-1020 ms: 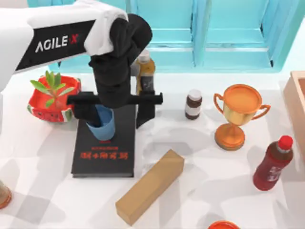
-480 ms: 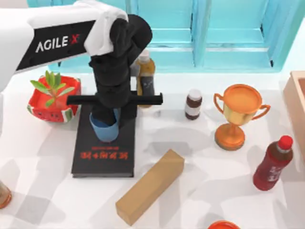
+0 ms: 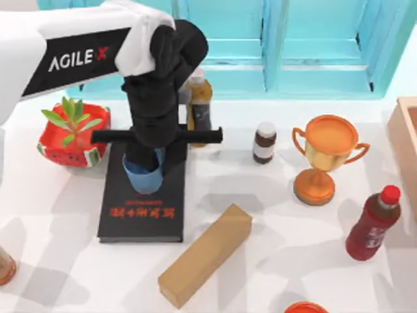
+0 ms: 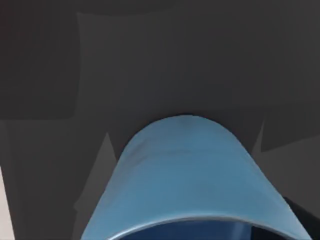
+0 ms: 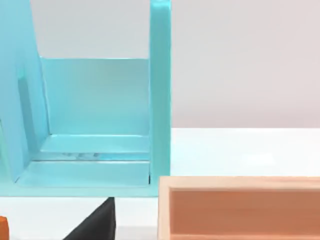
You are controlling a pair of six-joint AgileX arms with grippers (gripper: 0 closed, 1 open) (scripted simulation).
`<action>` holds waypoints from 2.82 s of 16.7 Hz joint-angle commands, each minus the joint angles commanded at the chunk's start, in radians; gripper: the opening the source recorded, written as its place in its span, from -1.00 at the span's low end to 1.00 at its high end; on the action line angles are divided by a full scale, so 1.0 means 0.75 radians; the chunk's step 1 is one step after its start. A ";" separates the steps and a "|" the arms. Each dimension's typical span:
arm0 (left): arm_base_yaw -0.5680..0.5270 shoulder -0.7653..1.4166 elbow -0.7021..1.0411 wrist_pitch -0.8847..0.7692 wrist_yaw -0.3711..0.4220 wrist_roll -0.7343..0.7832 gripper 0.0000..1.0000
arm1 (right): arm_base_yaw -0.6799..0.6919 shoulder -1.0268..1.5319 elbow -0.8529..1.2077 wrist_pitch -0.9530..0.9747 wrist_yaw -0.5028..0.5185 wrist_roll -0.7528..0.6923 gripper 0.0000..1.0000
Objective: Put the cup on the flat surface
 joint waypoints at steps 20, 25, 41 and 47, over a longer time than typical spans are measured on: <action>0.220 -0.284 -0.035 -0.385 -0.049 0.257 -1.00 | 0.000 0.000 0.000 0.000 0.000 0.000 1.00; 0.481 -0.442 -0.212 -0.346 -0.053 0.479 -1.00 | 0.000 0.000 0.000 0.000 0.000 0.000 1.00; 0.593 -0.458 -0.500 0.047 -0.042 0.587 -1.00 | 0.000 0.000 0.000 0.000 0.000 0.000 1.00; 0.598 -0.451 -0.509 0.057 -0.041 0.591 -0.70 | 0.000 0.000 0.000 0.000 0.000 0.000 1.00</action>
